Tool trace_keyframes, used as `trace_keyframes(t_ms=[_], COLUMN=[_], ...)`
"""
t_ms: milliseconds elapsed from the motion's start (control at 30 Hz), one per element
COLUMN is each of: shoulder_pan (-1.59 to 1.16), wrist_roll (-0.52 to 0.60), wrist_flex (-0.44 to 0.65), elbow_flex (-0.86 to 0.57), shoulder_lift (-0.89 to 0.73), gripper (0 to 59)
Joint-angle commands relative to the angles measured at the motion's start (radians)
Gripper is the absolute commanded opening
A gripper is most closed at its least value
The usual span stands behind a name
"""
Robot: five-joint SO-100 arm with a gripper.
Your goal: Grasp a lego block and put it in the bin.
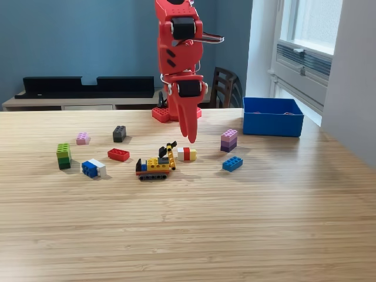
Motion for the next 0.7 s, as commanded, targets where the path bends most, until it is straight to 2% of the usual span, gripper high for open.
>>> trace_keyframes(t_ms=[33,333,533,633,700], shoulder_pan=[0.014,0.028,0.060,0.066,0.066], wrist_roll=[-0.002,0.031,0.040,0.051,0.055], wrist_flex=[-0.043,-0.060,-0.060,-0.060,-0.060], elbow_flex=[0.002,-0.051,-0.106,-0.130,-0.138], shoulder_lift=[0.014,-0.176,-0.245,-0.267,-0.276], gripper=[28.4,26.0,24.6,21.8,17.2])
